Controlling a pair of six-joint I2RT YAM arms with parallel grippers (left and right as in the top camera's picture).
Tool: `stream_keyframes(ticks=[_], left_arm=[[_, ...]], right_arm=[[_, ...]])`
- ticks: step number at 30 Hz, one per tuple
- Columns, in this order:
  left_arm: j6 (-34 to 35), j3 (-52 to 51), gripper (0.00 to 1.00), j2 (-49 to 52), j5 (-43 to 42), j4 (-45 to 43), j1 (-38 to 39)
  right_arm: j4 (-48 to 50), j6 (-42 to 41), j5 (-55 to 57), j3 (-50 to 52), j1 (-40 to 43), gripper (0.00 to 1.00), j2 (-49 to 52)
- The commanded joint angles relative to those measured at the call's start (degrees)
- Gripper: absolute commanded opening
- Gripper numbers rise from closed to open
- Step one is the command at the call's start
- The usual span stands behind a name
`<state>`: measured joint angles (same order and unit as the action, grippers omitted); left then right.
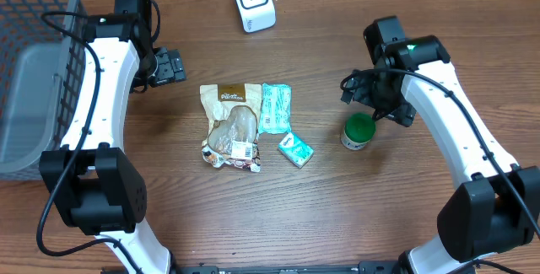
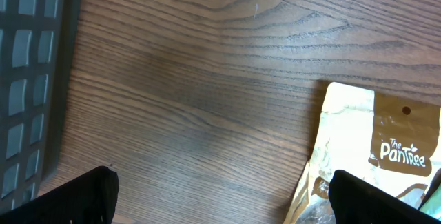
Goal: Scan the item barcode
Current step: 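Move the right gripper over the green-lidded jar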
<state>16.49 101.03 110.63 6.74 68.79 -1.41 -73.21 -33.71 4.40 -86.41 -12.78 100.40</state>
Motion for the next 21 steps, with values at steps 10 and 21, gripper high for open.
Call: stream_keyframes(ticks=[10,21], left_arm=[[-0.2,0.9,0.99,-0.9,0.7,-0.1,0.4],[-0.2,0.9,1.00,-0.9,0.7,-0.1,0.4]], right_arm=[[9.4,-1.2,-5.0,11.2,-0.2,1.00,-0.3],[10.3,-1.2,-5.0,11.9,-0.2,1.00,-0.3]])
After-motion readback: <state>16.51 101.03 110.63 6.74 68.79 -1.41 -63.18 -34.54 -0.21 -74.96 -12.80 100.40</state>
